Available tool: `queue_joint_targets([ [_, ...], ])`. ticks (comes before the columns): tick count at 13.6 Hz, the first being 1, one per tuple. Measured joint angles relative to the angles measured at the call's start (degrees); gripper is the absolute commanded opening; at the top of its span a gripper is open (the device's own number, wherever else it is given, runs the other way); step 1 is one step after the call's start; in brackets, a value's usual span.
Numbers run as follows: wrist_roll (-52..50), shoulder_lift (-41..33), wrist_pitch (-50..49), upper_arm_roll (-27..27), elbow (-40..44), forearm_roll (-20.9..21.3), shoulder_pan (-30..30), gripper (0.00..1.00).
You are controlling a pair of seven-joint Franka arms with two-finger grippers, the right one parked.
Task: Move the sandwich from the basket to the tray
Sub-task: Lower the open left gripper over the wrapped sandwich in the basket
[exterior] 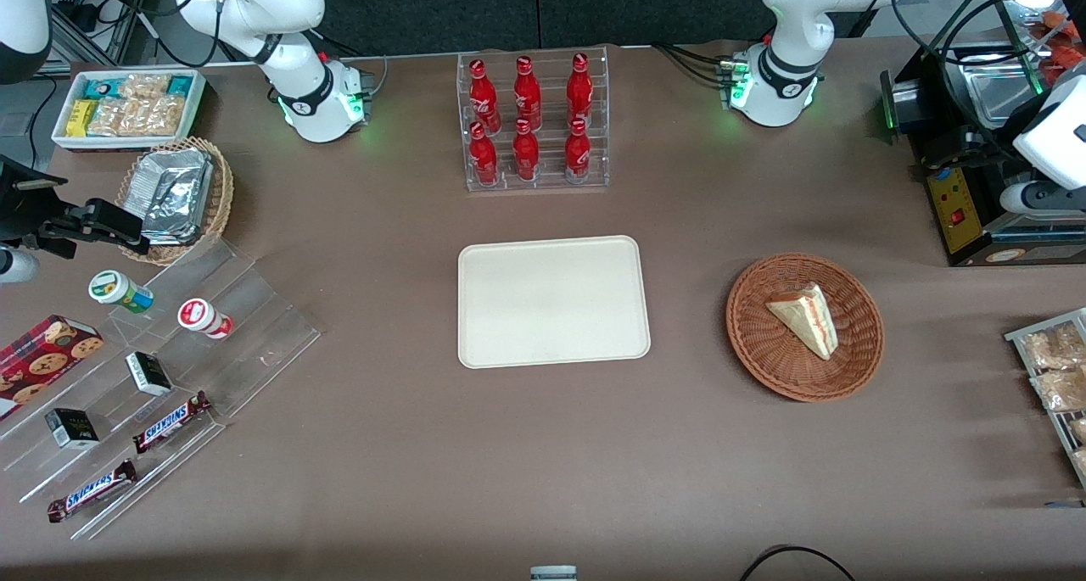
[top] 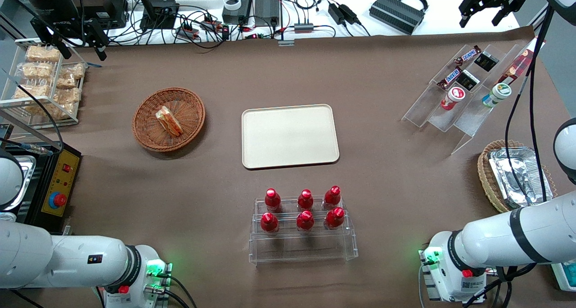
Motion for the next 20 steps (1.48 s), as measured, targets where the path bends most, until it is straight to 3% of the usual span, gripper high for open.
queue_joint_targets([
  [6,0.0,1.11,4.23,0.02,-0.82,0.08,0.37,1.0],
  [9,-2.22,1.91,11.29,0.03,-6.47,0.11,0.35,1.0],
  [17,-35.59,2.1,42.49,-0.4,-29.42,0.1,-4.17,1.0],
  [20,-41.84,2.09,53.42,-0.19,-36.87,-0.2,-4.28,1.0],
])
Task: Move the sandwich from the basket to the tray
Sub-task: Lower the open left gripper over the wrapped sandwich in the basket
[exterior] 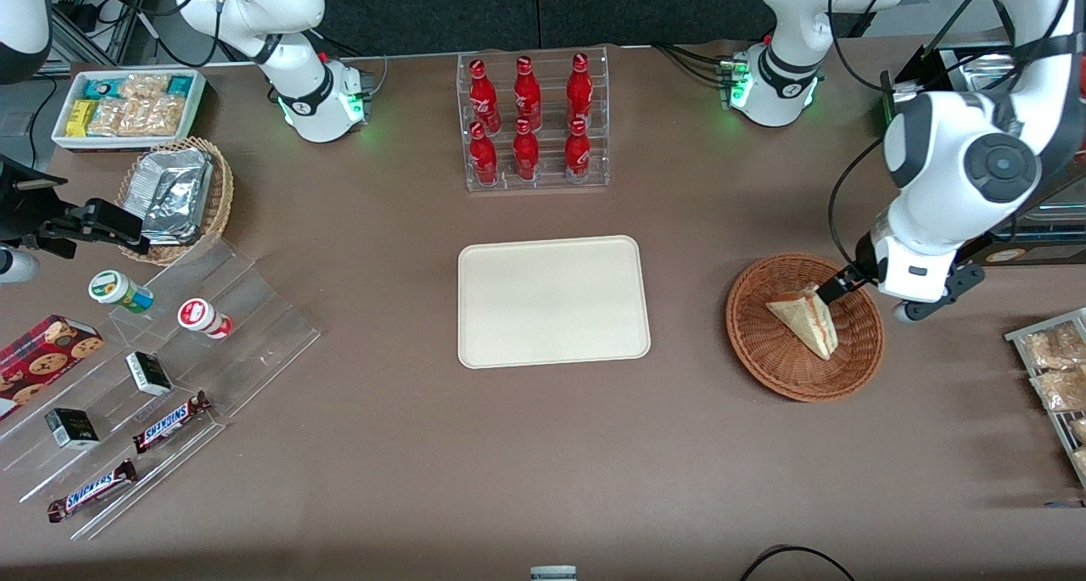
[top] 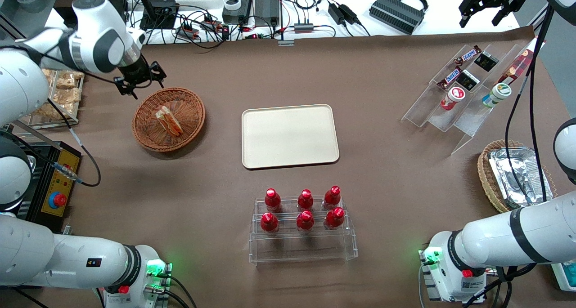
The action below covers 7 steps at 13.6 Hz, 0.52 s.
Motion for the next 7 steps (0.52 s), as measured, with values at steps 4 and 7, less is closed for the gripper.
queue_joint_targets([
  [4,-5.33,0.64,6.53,0.15,-4.39,-0.41,0.01,1.0],
  [7,-6.21,1.97,10.93,0.16,-6.82,-0.44,0.01,1.0],
])
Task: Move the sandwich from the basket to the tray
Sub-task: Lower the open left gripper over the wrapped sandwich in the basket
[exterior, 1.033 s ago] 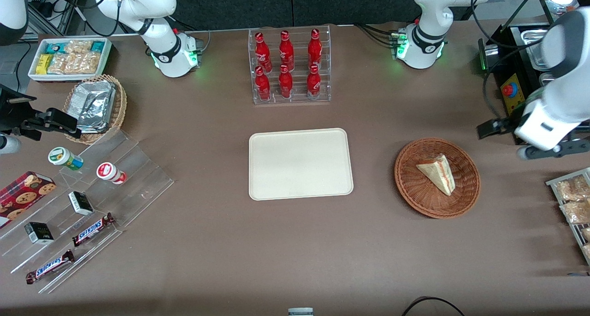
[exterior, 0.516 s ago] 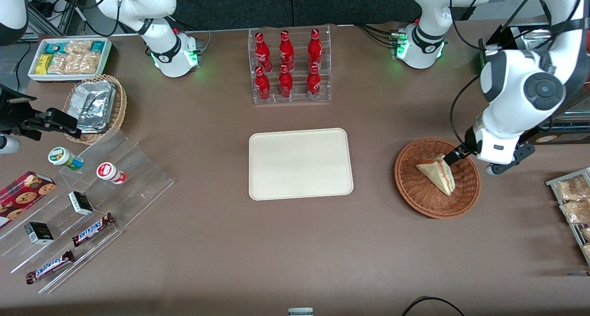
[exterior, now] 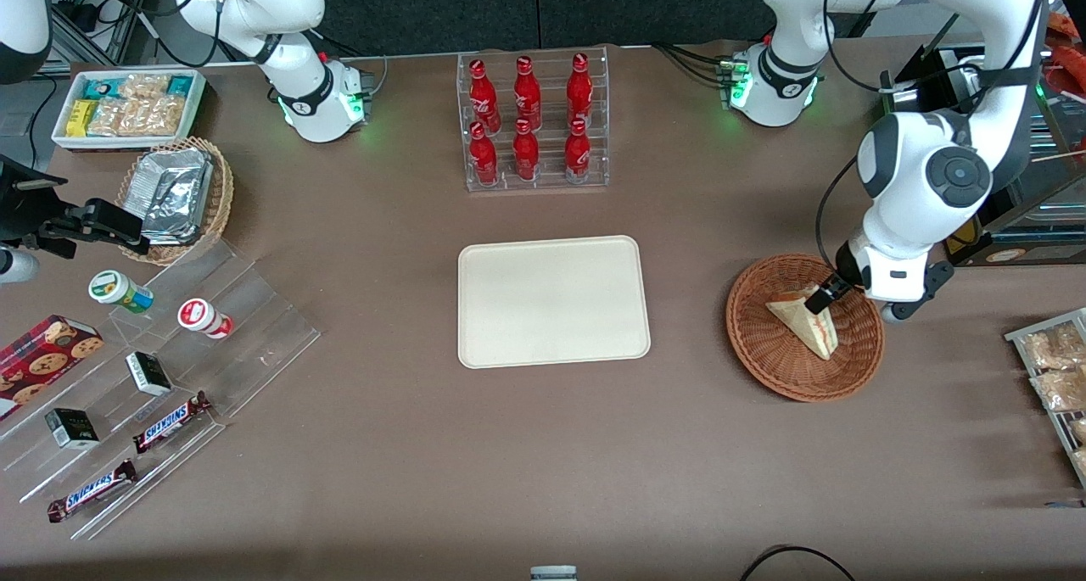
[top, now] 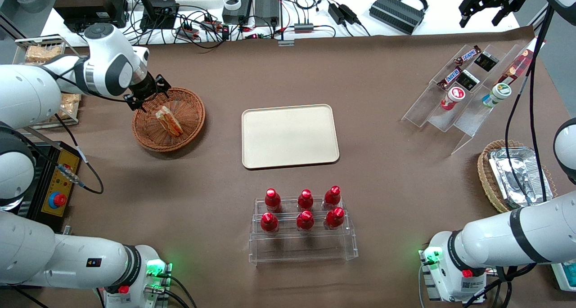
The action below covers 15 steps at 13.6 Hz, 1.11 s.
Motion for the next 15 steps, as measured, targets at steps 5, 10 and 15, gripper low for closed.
queue_joint_targets([
  [5,-0.21,2.97,5.91,0.01,-3.42,-0.04,0.0,1.0],
  [10,-0.22,5.1,10.81,0.01,-5.54,-0.04,0.0,0.73],
  [15,-0.17,5.6,10.43,0.01,-5.44,0.0,0.0,0.0],
])
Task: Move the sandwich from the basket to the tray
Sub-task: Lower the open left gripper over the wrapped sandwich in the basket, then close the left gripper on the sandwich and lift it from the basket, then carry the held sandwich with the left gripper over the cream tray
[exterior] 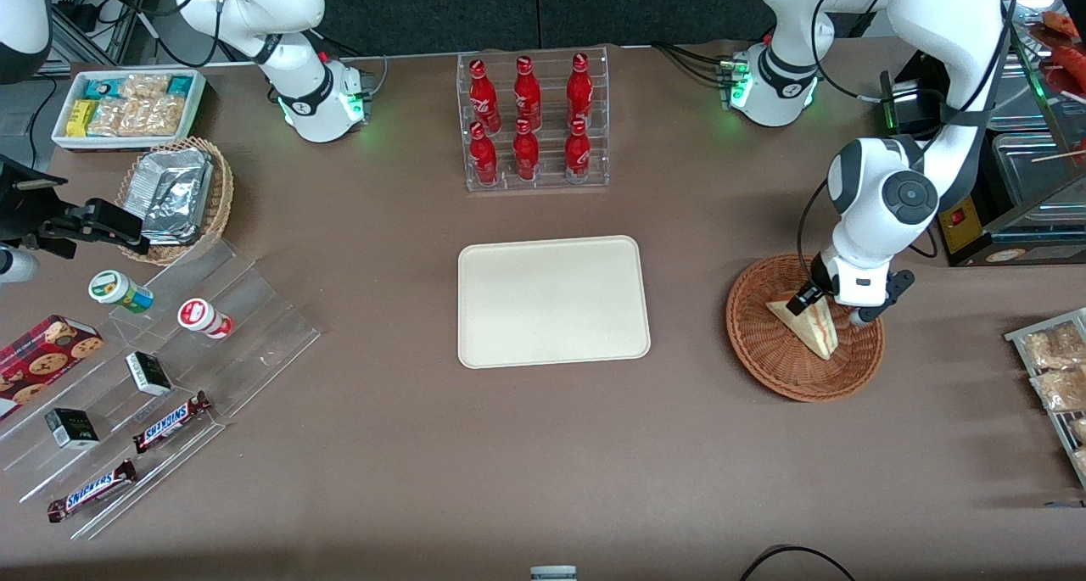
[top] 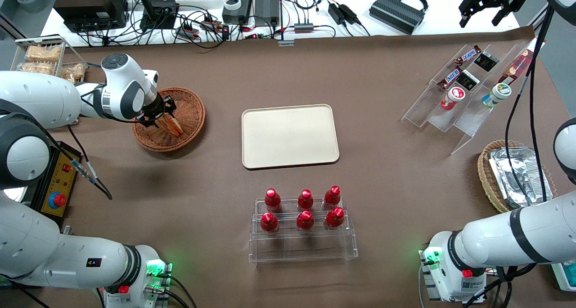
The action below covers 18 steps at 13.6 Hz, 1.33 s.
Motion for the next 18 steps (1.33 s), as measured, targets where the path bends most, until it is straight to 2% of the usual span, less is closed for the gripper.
queue_joint_targets([
  [4,0.04,-0.8,-6.7,-0.05,3.23,0.04,-0.01,0.0],
  [9,1.03,-6.6,-29.55,-2.51,14.09,2.31,-0.07,0.0],
  [11,1.41,-9.46,-39.96,-6.31,19.77,2.36,-0.12,0.0],
  [14,1.15,-10.65,-54.45,-15.04,31.28,1.48,-0.45,0.0],
  [18,0.89,-8.05,-56.49,-24.13,36.89,-0.57,-0.75,0.0],
])
